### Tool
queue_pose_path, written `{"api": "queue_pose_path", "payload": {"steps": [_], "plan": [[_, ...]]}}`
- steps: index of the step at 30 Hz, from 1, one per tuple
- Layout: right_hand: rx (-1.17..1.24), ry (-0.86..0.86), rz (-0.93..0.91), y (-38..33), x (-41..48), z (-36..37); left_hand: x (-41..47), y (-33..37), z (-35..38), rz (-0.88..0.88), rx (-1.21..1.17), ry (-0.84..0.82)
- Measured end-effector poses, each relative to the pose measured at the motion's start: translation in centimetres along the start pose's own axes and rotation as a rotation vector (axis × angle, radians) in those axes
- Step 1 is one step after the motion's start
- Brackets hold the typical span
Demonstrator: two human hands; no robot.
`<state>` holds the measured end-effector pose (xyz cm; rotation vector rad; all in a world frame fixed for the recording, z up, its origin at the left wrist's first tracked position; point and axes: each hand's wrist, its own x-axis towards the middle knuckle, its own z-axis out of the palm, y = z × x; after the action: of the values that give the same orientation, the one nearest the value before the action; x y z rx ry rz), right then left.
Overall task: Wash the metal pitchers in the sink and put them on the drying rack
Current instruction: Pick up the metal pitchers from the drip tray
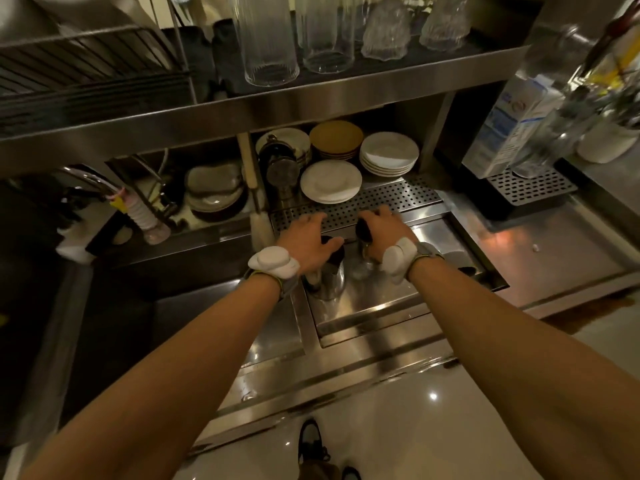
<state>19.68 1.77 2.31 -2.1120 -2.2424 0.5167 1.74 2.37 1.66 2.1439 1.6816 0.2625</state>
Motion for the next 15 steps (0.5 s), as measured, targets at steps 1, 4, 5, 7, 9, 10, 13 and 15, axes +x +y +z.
{"api": "queue_pose_path", "payload": {"steps": [1, 4, 5, 7, 9, 10, 13, 15], "plan": [[0.001, 0.029, -0.003, -0.1, -0.6, -1.1, -0.6, 0.6, -0.7, 0.01, -0.002, 0.011], [0.019, 0.1, -0.051, -1.3, -2.4, -4.1, -2.5, 2.0, -2.4, 0.052, -0.019, 0.044], [0.031, 0.106, -0.061, -1.7, -2.4, -4.6, -2.7, 2.1, -2.6, 0.057, -0.024, 0.038], [0.041, 0.132, -0.103, -3.0, -3.4, -5.8, -4.0, 2.4, -3.7, 0.058, -0.018, 0.053], [0.067, 0.171, -0.162, -4.8, -4.5, -7.1, -5.6, 2.3, -5.3, 0.049, -0.028, 0.088], [0.087, 0.192, -0.184, -5.8, -4.9, -7.6, -6.2, 2.1, -6.1, 0.048, -0.045, 0.101], [0.094, 0.204, -0.243, -9.1, -5.9, -8.4, -8.5, 1.2, -7.9, 0.078, -0.105, 0.131], [0.096, 0.19, -0.285, -11.5, -6.3, -8.5, -10.2, 0.3, -8.8, 0.098, -0.129, 0.137]]}}
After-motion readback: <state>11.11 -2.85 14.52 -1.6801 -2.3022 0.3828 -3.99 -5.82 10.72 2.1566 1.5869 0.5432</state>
